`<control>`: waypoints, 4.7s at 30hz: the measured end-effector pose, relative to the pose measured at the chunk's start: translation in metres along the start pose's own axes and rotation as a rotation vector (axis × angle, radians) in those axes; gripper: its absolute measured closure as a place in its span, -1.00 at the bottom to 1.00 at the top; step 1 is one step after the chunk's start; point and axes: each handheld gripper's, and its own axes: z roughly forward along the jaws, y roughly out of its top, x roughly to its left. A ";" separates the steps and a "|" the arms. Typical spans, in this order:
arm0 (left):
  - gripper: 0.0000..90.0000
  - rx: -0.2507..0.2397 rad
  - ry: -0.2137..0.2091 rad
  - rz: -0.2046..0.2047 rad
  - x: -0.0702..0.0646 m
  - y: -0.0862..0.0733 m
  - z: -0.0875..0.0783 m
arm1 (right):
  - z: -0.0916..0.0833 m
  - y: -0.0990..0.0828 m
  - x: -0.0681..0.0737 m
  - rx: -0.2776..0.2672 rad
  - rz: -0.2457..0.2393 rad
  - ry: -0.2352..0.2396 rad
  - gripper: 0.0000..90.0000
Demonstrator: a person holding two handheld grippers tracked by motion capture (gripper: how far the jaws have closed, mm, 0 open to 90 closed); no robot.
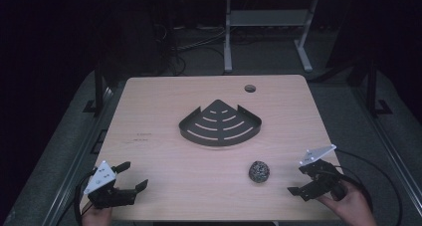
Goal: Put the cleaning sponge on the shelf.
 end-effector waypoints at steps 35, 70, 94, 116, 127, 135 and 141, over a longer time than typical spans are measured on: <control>-0.70 -0.004 0.004 -0.002 0.003 0.000 -0.002 | 0.020 0.044 0.014 0.064 -0.121 0.041 -0.67; -0.70 -0.008 0.006 -0.006 0.003 0.000 -0.004 | 0.040 0.075 0.021 0.109 -0.184 0.076 -0.67; -0.70 -0.010 0.001 -0.003 0.003 0.001 -0.004 | 0.053 0.093 0.017 0.162 -0.207 0.100 -0.67; -0.70 -0.012 -0.001 -0.009 0.003 0.001 -0.004 | 0.079 0.101 0.014 0.257 -0.227 0.114 -0.49; -0.70 -0.015 0.000 -0.010 0.005 0.001 -0.005 | 0.080 0.101 0.017 0.263 -0.251 0.108 -0.28; -0.70 -0.015 -0.001 -0.012 0.004 0.000 -0.004 | 0.077 0.104 0.017 0.265 -0.260 0.105 -0.27; -0.70 -0.018 0.001 -0.012 0.005 0.001 -0.005 | 0.071 0.113 0.016 0.253 -0.269 0.112 -0.27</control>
